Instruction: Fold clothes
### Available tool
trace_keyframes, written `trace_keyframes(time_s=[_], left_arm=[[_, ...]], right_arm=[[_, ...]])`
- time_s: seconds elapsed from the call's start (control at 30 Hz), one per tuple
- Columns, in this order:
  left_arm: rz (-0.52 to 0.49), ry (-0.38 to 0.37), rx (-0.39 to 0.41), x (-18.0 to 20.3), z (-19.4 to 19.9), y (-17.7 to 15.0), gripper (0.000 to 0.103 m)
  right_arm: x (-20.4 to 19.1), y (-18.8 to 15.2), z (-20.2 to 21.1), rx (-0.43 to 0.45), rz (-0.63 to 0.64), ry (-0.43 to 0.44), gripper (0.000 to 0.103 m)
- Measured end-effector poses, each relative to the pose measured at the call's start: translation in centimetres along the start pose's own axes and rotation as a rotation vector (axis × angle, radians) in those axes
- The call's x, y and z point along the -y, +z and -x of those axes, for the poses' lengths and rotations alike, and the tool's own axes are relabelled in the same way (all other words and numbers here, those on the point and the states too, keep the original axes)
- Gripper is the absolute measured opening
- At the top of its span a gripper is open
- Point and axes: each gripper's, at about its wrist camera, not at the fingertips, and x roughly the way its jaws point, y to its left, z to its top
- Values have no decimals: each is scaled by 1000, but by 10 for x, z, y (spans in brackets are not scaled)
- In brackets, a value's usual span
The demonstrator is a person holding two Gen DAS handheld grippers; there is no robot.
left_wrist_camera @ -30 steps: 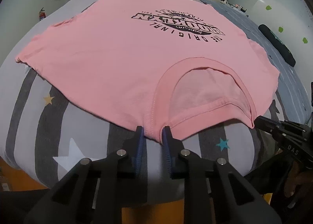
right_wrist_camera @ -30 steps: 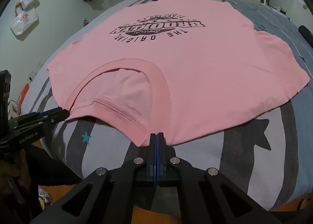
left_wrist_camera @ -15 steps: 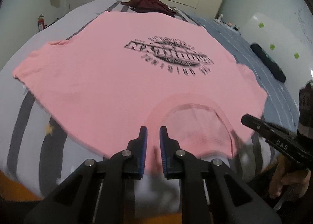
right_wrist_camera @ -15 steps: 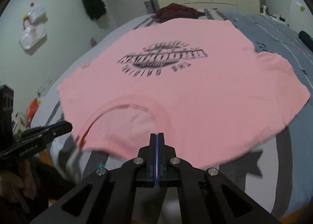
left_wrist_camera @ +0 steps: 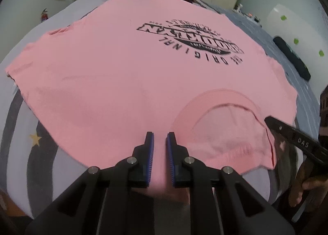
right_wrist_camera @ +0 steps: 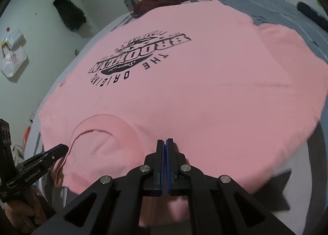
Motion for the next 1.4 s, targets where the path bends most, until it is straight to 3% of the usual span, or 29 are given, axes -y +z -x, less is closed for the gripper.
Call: trace_keyframes(time_s=[0.13,0.23,0.5,0.67,0.83,1.07,1.3,1.4], left_arm=[[30,-26,7,-6,11,10,11],[35,-33,79,-10,16,31,11],[34,16,131,-45,-20,107,11],[12,50,87,-67,-51,132,11],[47,65,76,-87,-60,135,11],[55,67,76,-95,-61,131,12],[64,61,89,-98,-53,132,14],[73,37,122,-97,-43,134,21]], right_arm=[[-1,5,9,1,23,6,3],[10,21,19,63,1,-4,3],[96,123,23,233,-60,-136,8],[154,178,3,224,-59,-199,8],[194,205,-24,154,-89,-237,8],[230,209,-42,92,-127,-270,8],[270,217,-24,122,-225,-324,8],[273,214,-3,163,-217,-331,14]])
